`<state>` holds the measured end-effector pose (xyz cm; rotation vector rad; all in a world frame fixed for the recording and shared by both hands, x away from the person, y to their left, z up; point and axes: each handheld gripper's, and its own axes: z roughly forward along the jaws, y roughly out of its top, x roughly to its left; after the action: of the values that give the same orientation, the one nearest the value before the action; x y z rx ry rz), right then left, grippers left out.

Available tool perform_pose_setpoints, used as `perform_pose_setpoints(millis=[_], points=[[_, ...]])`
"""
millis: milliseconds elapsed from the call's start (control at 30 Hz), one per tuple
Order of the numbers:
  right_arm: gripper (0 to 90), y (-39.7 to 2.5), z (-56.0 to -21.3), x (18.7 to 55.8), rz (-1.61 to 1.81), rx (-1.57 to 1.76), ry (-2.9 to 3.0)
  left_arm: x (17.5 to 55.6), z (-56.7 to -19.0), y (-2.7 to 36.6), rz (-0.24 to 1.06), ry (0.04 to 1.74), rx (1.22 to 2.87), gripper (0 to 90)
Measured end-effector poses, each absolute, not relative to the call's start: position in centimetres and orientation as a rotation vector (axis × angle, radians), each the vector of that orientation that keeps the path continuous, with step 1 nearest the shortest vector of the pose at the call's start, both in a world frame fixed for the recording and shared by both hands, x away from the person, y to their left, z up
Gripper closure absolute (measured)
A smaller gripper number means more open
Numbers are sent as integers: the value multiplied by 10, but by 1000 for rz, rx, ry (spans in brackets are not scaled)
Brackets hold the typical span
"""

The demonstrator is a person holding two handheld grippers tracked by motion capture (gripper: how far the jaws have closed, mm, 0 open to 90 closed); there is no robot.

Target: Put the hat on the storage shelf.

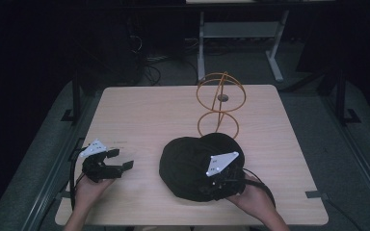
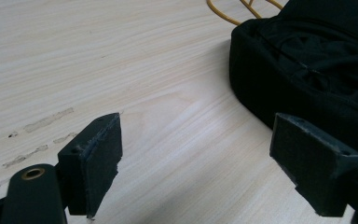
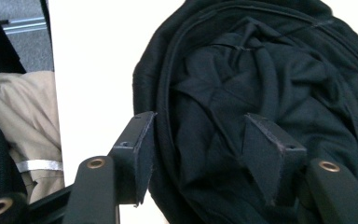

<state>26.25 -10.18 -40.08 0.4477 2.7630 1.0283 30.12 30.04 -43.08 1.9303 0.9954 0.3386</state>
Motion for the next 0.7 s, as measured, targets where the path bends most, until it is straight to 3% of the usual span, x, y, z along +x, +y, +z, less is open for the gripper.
perform_pose_setpoints(millis=[700], points=[[552, -60, -423, 274, 873, 365, 2869, 301, -431, 300, 340, 992, 1935, 167]])
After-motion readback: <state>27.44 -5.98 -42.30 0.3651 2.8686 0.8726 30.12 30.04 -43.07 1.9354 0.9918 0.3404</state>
